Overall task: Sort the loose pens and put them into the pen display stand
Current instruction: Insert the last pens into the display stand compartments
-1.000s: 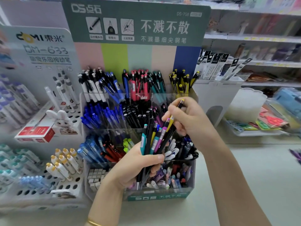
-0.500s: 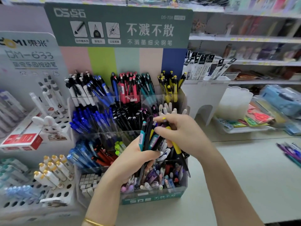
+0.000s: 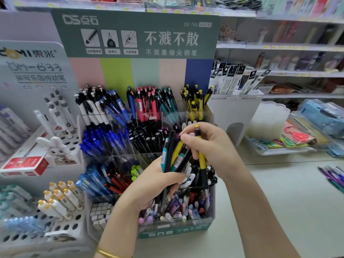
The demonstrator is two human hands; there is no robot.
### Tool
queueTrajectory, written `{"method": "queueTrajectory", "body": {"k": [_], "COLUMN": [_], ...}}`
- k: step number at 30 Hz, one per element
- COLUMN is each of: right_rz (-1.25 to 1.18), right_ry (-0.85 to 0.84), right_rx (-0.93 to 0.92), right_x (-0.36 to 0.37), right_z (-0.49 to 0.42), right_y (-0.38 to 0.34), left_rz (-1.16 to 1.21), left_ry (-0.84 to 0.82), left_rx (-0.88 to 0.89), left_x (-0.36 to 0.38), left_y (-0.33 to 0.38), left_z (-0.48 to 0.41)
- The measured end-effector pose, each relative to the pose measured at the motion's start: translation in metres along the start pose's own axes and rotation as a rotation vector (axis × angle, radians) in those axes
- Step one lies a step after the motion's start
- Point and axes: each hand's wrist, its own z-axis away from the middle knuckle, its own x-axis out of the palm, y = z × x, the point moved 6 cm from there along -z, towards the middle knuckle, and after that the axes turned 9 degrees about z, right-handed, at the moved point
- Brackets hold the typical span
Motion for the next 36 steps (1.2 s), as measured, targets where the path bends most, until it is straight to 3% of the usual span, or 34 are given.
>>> {"method": "queueTrajectory", "body": {"k": [5, 13, 15, 18, 21, 26, 31, 36], "right_rz": [-0.227, -0.149, -0.195, -0.253, -0.134, 0.128, 0.238, 0.47], "right_ry": [0.159, 0.087, 0.213, 0.547, 0.722, 0.769, 0.871, 0.838], "right_rx": [0.037, 0.041, -0.008, -0.095, -0.193, -0.378, -0.503, -0.479], "right_x": [-0.016, -0.016, -0.031, -0.069, -0.08, -0.052, -0.056, -0.06], "right_z": [-0.009, -0.017, -0.022, -0.033, -0.041, -0.045, -0.047, -0.062], "right_y": [0.009, 0.004, -0.006, -0.014, -0.019, -0.025, -0.026, -0.03], "left_rz": [0.024, -0.048, -0.043, 0.025, 0.115, 0.238, 0.256, 0.28], "left_ry": [0.015, 0.01, 0.024, 0.122, 0.2, 0.314, 0.319, 0.297], "left_rx": [-0.02, -0.002, -0.005, -0.011, 0.033, 0.16, 0.195, 0.185], "left_x": [-0.002, 0.003, 0.0, -0.011, -0.017, -0.018, -0.018, -0.017], "left_y": [0.004, 0.016, 0.02, 0.025, 0.034, 0.05, 0.057, 0.055], "left_z": [0.0, -0.011, -0.014, -0.018, -0.022, -0.029, -0.033, -0.038]}}
